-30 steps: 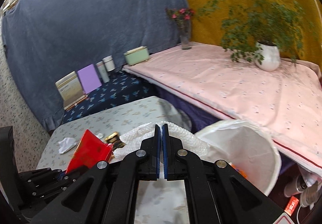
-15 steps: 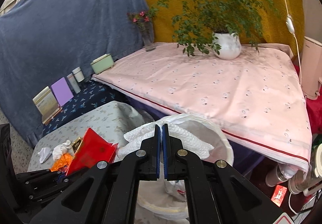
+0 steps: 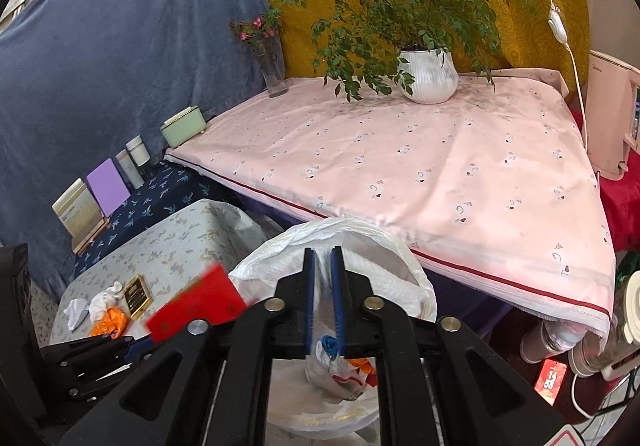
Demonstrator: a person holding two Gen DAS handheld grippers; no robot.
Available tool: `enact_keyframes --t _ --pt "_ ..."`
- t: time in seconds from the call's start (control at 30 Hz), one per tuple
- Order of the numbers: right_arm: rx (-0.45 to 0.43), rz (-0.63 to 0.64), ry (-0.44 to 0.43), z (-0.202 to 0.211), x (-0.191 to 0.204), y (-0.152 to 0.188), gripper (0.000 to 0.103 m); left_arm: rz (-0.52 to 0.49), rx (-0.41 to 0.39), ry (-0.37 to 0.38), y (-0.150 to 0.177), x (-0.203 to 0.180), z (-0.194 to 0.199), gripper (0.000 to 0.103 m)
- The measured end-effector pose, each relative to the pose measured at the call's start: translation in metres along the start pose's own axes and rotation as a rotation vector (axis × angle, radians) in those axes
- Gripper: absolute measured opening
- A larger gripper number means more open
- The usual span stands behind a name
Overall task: Collect trash
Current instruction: 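Open both grippers to drop the red box and cloth into the bin, then move both open grippers back over the table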
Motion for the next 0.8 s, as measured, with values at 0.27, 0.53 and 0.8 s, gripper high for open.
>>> enact_keyframes --t 0.27,0.53,0.8 --pt "-0.002 0.004 -0.005 -0.001 0.006 -0.002 0.019 0.025 -0.009 -0.014 0.0 0.015 0.003 0.033" --pt "0.002 0.043 -0.025 0.0 0.03 0.0 0.023 0.07 -0.031 -0.039 0.003 0.04 0.015 0.04" --pt "0.003 0.088 -0.06 0.002 0.067 0.002 0.03 0.143 -0.055 -0.095 0.014 0.086 0.03 0.048"
Point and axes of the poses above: each gripper's, at about its wrist camera, not at the fingertips, and z roughly against the way its jaws point, x to its left, y to its underside, the point moved 7 cm from there along -z, roughly the way its jaws point, and after that the axes turned 2 degrees about -z, right-handed, at the moved point
